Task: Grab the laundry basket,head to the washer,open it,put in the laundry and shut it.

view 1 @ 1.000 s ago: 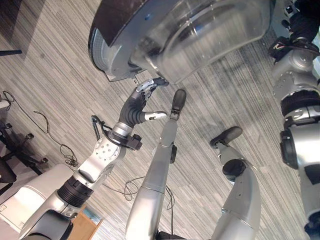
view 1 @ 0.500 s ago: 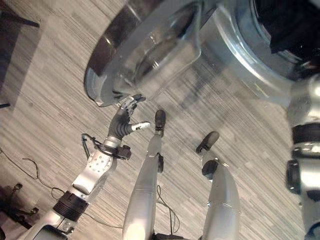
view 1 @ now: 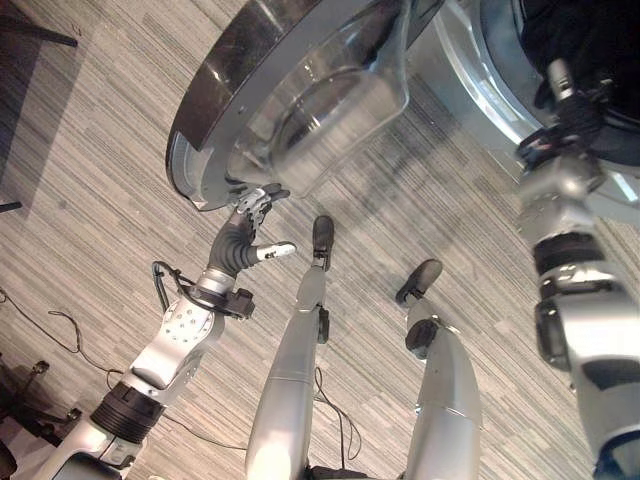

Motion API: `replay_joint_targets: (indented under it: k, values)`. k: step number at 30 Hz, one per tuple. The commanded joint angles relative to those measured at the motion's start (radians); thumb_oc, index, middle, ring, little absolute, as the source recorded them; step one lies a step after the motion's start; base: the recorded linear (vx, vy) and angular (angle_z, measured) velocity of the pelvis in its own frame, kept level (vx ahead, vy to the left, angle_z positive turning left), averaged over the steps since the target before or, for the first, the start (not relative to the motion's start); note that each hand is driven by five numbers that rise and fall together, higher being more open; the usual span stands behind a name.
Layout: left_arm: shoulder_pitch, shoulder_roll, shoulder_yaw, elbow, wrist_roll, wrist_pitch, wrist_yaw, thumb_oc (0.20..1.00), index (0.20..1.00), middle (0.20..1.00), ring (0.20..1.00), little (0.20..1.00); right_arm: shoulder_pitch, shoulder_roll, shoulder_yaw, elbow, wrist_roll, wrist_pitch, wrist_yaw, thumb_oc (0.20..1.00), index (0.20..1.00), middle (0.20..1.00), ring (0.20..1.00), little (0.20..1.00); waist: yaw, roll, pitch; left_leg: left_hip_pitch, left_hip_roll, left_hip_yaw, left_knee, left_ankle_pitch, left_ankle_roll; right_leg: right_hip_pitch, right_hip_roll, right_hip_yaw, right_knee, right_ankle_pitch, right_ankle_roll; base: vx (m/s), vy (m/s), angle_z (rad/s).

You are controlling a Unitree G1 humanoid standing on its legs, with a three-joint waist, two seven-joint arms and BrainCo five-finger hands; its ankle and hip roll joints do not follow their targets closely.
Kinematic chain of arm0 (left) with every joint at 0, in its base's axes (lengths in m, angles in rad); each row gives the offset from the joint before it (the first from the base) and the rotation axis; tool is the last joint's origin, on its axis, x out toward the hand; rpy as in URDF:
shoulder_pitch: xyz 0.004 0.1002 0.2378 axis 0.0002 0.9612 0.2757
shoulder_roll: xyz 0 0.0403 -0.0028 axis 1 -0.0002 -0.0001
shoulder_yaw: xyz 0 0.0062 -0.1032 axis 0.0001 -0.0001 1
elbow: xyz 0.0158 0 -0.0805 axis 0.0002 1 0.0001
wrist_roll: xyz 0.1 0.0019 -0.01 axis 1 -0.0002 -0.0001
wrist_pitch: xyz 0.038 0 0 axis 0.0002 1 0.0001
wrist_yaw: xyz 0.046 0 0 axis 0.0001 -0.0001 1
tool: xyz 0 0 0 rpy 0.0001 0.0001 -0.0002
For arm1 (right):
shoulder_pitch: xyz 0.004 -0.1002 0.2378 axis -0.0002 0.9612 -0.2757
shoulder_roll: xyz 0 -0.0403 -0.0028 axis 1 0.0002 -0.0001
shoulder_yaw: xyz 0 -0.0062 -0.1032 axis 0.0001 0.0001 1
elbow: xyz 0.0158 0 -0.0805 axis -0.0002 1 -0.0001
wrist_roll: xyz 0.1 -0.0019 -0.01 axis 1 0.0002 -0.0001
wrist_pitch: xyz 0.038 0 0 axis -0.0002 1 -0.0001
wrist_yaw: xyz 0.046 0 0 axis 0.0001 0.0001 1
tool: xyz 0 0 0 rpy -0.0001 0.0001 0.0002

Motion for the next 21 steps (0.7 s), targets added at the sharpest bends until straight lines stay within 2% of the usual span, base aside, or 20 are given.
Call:
replay_joint_targets:
  k: [1, 3, 7, 12, 16, 18, 19, 20, 21]
  values:
    - [0.001, -0.049, 0.004, -0.008, 0.036, -0.033, -0.003, 1.0, 1.0, 1.0, 1.0, 1.0, 0.066, -0.035, -0.005, -0.056, 0.075, -0.12, 0.058, 1.0, 1.0, 1.0, 1.0, 1.0, -0.003, -0.008, -0.057, 0.067, -0.062, 0.08, 0.028, -0.157, -0.004, 0.164, 0.113, 0.07, -0.221, -0.051, 0.022, 0.0, 0.0, 0.0]
    - [0.006, -0.054, 0.008, -0.003, 0.058, -0.031, -0.009, 1.0, 1.0, 1.0, 1.0, 1.0, 0.143, 0.006, -0.04, -0.121, 0.099, -0.142, 0.093, 1.0, 1.0, 1.0, 1.0, 1.0, -0.004, -0.011, -0.06, 0.078, -0.064, 0.08, 0.023, -0.157, -0.002, 0.176, 0.112, 0.066, -0.225, -0.048, 0.025, 0.0, 0.007, 0.02]
    - [0.058, -0.065, 0.046, -0.005, 0.081, -0.039, -0.03, 1.0, 1.0, 1.0, 1.0, 1.0, 0.358, 0.031, -0.046, -0.279, 0.094, -0.128, 0.214, 1.0, 1.0, 1.0, 1.0, 1.0, -0.021, -0.031, -0.067, 0.125, -0.062, 0.073, 0.002, -0.148, -0.001, 0.22, 0.112, 0.061, -0.242, -0.031, 0.035, 0.0, 0.0, 0.0]
    - [0.109, -0.063, 0.071, -0.003, 0.099, -0.041, -0.043, 1.0, 1.0, 1.0, 1.0, 1.0, 0.527, 0.064, -0.054, -0.357, 0.079, -0.114, 0.275, 1.0, 1.0, 1.0, 1.0, 1.0, -0.037, -0.052, -0.09, 0.177, -0.062, 0.07, -0.032, -0.137, -0.001, 0.28, 0.117, 0.051, -0.281, -0.018, 0.04, 0.0, 0.0, 0.0]
    - [0.145, -0.063, 0.079, 0.0, 0.116, -0.036, -0.051, 1.0, 1.0, 1.0, 1.0, 1.0, 0.654, 0.116, -0.028, -0.354, 0.048, -0.083, 0.298, 1.0, 1.0, 1.0, 1.0, 1.0, -0.053, -0.072, -0.116, 0.233, -0.056, 0.068, -0.057, -0.133, -0.001, 0.336, 0.122, 0.044, -0.308, -0.006, 0.046, 0.01, 0.013, -0.02]
    - [0.157, -0.074, 0.074, 0.013, 0.128, -0.027, -0.04, 1.0, 1.0, 1.0, 1.0, 1.0, 0.722, 0.2, -0.01, -0.278, 0.071, -0.048, 0.3, 1.0, 1.0, 1.0, 1.0, 1.0, -0.059, -0.08, -0.135, 0.278, -0.052, 0.066, -0.068, -0.134, -0.001, 0.377, 0.123, 0.04, -0.314, -0.006, 0.046, 0.01, 0.013, 0.02]
    - [0.16, -0.077, 0.076, 0.019, 0.132, -0.025, -0.039, 1.0, 1.0, 1.0, 1.0, 1.0, 0.742, 0.212, 0.02, -0.244, 0.054, -0.03, 0.298, 1.0, 1.0, 1.0, 1.0, 1.0, -0.06, -0.083, -0.139, 0.29, -0.05, 0.067, -0.07, -0.134, -0.002, 0.392, 0.123, 0.037, -0.316, -0.005, 0.045, 0.04, 0.034, 0.04]
    - [0.165, -0.078, 0.08, 0.026, 0.14, -0.022, -0.036, 1.0, 1.0, 1.0, 1.0, 1.0, 0.791, 0.23, 0.071, -0.197, -0.003, 0.023, 0.295, 1.0, 1.0, 1.0, 1.0, 1.0, -0.062, -0.092, -0.156, 0.325, -0.047, 0.066, -0.074, -0.136, -0.004, 0.428, 0.124, 0.031, -0.32, -0.004, 0.046, 0.02, 0.025, 0.03]
    - [0.168, -0.077, 0.08, 0.025, 0.141, -0.022, -0.035, 1.0, 1.0, 1.0, 1.0, 1.0, 0.793, 0.231, 0.072, -0.197, -0.004, 0.024, 0.295, 1.0, 1.0, 1.0, 1.0, 1.0, -0.064, -0.092, -0.156, 0.329, -0.047, 0.066, -0.076, -0.136, -0.005, 0.432, 0.124, 0.03, -0.322, -0.004, 0.047, 0.06, 0.029, -0.01]
